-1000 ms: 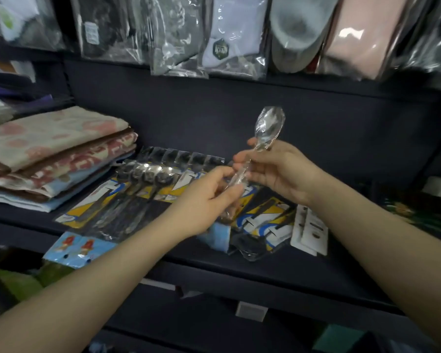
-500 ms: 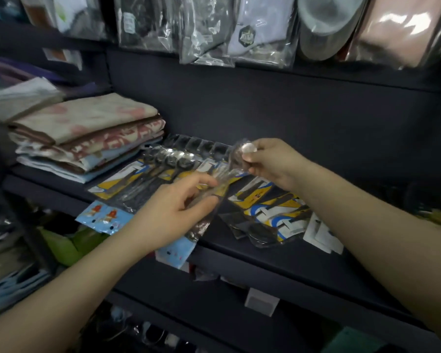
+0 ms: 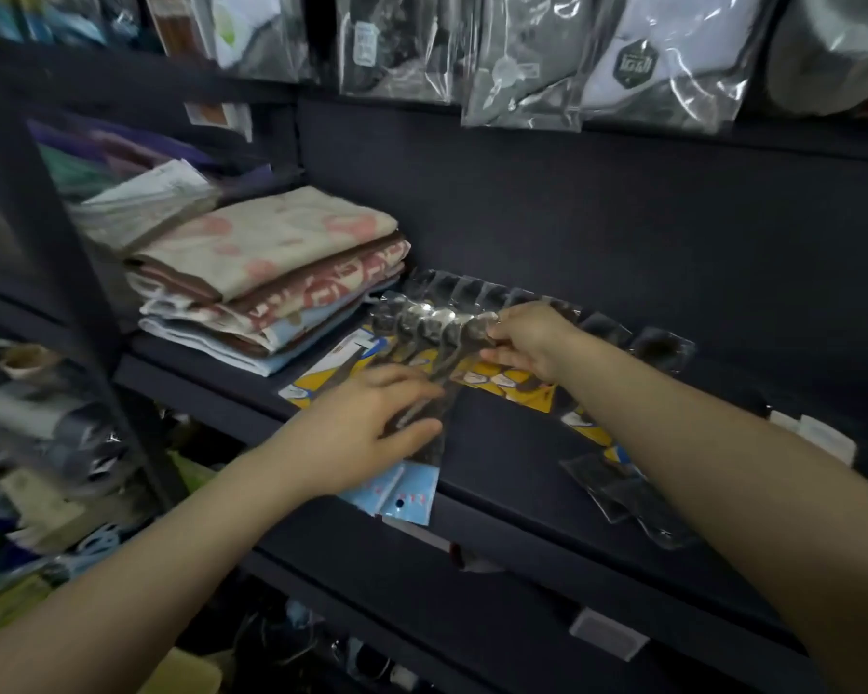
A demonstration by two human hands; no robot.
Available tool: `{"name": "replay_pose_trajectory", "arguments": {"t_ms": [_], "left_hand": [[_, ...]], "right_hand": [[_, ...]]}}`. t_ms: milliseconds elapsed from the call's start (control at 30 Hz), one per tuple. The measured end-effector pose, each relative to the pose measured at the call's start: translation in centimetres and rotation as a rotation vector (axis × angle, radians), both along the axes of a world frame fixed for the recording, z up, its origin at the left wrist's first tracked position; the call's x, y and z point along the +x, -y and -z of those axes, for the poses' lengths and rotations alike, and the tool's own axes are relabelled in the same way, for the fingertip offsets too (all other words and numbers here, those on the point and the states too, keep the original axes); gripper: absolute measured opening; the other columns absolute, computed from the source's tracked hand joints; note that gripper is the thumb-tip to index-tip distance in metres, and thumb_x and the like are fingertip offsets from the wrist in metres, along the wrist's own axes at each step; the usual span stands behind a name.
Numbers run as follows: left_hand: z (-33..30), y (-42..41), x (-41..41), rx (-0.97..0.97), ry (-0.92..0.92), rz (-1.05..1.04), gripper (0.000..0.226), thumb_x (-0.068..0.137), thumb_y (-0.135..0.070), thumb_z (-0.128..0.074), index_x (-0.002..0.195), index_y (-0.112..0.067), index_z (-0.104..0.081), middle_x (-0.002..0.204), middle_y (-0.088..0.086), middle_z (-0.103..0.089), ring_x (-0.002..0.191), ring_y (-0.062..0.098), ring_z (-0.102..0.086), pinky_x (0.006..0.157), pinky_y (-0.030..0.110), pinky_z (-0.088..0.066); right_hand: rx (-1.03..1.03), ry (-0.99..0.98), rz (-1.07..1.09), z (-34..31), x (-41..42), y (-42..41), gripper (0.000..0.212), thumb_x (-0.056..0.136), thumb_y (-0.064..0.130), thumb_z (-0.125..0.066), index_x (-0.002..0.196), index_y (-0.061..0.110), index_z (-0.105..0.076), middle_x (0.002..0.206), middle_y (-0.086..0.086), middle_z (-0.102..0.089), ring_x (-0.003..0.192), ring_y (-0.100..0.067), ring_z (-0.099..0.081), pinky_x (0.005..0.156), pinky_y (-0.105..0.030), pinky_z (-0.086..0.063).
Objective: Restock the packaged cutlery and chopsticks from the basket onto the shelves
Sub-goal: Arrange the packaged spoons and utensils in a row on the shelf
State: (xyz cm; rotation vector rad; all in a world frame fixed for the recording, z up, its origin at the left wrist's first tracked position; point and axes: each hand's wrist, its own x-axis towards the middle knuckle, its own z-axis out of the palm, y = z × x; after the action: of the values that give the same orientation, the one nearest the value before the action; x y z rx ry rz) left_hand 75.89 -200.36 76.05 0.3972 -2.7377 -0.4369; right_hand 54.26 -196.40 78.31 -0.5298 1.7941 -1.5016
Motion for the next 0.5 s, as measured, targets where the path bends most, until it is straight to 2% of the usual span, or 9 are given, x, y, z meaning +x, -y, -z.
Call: {"name": "replay_pose_trajectory", "arguments": {"t_ms": [33,100,233,300,367,433,500], "left_hand": [[0.1,0.3,-0.2,-0.015,0.055,0.020,0.068,0.075,-0.063,-0.024,0.127,-0.029,-0.049,0.134,-0.011,-0.048,0.120,0.007,-0.046,0.101,0.030,-0.039],[0.4,0.7,-0.4,-0.034,0.111,0.061,0.070,0.074,-0.064,-0.021,0.131,-0.030,-0.044,0.136,-0.012,-0.047,0.121,0.007,-0.046,0.100,0.029,-0.040],[0.0,1.6,-0.7,0.047,0.047,0.091,0.064,0.078,-0.061,-0.026,0.136,-0.034,-0.036,0.133,-0.011,-0.050,0.118,0.008,-0.049,0.097,0.029,-0.042],[-0.1,2.1,-0.9,0.058,0.053,0.084,0.058,0.083,-0.054,-0.030,0.136,-0.032,-0.035,0.135,-0.009,-0.049,0.120,0.009,-0.048,0.098,0.026,-0.041],[0.2,2.6,-1.1,0.044,0.117,0.123,0.055,0.085,-0.045,-0.029,0.136,-0.029,-0.037,0.140,-0.010,-0.044,0.126,0.008,-0.043,0.102,0.023,-0.035],[0.6,2.9,-1.0,0.019,0.209,0.165,0.058,0.084,-0.049,-0.025,0.138,-0.029,-0.035,0.147,-0.014,-0.032,0.132,0.005,-0.034,0.107,0.023,-0.030],[0.9,3.2,-0.8,-0.005,0.243,0.178,0.068,0.079,-0.063,-0.019,0.138,-0.033,-0.032,0.150,-0.018,-0.024,0.134,0.003,-0.029,0.109,0.027,-0.031]], "right_hand": [[0.012,-0.026,-0.013,0.1,0.1,0.1,0.026,0.090,-0.006,-0.050,0.117,-0.006,-0.050,0.121,-0.020,-0.052,0.085,-0.024,-0.063,0.049,-0.021,-0.057],[0.078,-0.140,-0.036,0.1,0.1,0.2,0.019,0.089,-0.007,-0.052,0.106,0.001,-0.051,0.109,-0.019,-0.051,0.071,-0.022,-0.062,0.045,-0.019,-0.054],[0.104,-0.258,-0.051,-0.2,-0.6,0.5,0.014,0.090,-0.006,-0.051,0.097,0.006,-0.051,0.100,-0.016,-0.053,0.073,-0.024,-0.061,0.050,-0.022,-0.056],[0.138,-0.304,-0.051,-0.4,-0.7,0.6,0.015,0.091,-0.004,-0.049,0.101,0.007,-0.051,0.088,-0.011,-0.054,0.064,-0.021,-0.059,0.051,-0.023,-0.056],[0.140,-0.328,-0.046,-0.6,-0.9,0.7,0.015,0.092,-0.004,-0.046,0.099,0.008,-0.052,0.080,-0.009,-0.053,0.058,-0.020,-0.055,0.044,-0.021,-0.052],[0.114,-0.322,-0.039,-0.7,-1.2,0.8,0.016,0.093,-0.005,-0.043,0.088,0.008,-0.052,0.073,-0.008,-0.049,0.049,-0.020,-0.051,0.036,-0.021,-0.047],[0.105,-0.296,-0.024,-0.7,-1.5,0.8,0.024,0.094,-0.007,-0.038,0.080,0.008,-0.051,0.068,-0.007,-0.045,0.032,-0.016,-0.050,0.034,-0.020,-0.043]]}}
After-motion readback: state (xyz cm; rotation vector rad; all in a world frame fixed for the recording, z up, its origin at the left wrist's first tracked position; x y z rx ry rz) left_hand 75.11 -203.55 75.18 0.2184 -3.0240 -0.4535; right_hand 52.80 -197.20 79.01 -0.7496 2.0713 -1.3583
